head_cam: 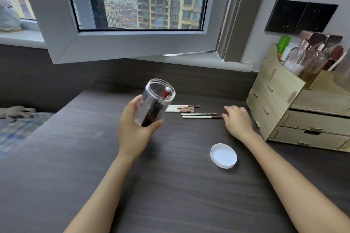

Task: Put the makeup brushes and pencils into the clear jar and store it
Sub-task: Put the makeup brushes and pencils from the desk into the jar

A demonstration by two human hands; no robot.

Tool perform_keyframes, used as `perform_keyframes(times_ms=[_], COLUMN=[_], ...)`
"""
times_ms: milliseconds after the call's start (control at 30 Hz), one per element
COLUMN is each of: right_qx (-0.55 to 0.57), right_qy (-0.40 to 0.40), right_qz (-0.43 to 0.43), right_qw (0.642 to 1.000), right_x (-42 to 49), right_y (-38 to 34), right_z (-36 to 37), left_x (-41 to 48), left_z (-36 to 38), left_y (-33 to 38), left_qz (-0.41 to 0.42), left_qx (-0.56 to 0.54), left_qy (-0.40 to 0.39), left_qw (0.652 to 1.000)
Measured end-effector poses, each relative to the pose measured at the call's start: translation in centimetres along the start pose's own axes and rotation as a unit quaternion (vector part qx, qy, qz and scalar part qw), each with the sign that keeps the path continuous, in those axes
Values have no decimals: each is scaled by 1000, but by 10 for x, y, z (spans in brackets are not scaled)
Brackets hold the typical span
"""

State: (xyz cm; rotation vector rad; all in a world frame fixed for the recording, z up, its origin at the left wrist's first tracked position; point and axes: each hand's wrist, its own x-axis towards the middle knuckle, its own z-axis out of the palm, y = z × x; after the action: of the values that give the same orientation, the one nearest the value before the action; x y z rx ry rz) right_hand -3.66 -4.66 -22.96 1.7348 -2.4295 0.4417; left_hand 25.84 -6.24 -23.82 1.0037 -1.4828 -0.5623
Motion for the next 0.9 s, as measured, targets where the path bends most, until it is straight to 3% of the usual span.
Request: perform_keyframes(times_ms=[100,367,500,600,733,900], right_qx=[-69,-10,127,303,415,271], right_qy=[-42,53,91,120,191,222], right_qz=[-13,-100,-95,-55,-70,-203], right_qw=[997,994,983,944,887,914], right_x=[5,-2,-12,-25,-49,-73], right_y=[12,23,20,12,-7,-47], right_z=[14,20,8,-20,-66,-101], left_x=[2,5,4,3,0,-7], left_z=[-1,-4,-4,-4,-2,3], left_y=[-2,-7,-7,-8,-4,2], left_qz=[-64,-88,-89,-84,-12,137], left_qx=[-73,-87,-94,-83,11,134], left_qy=[6,24,24,25,22,-37], left_qw=[995,992,991,993,1000,981])
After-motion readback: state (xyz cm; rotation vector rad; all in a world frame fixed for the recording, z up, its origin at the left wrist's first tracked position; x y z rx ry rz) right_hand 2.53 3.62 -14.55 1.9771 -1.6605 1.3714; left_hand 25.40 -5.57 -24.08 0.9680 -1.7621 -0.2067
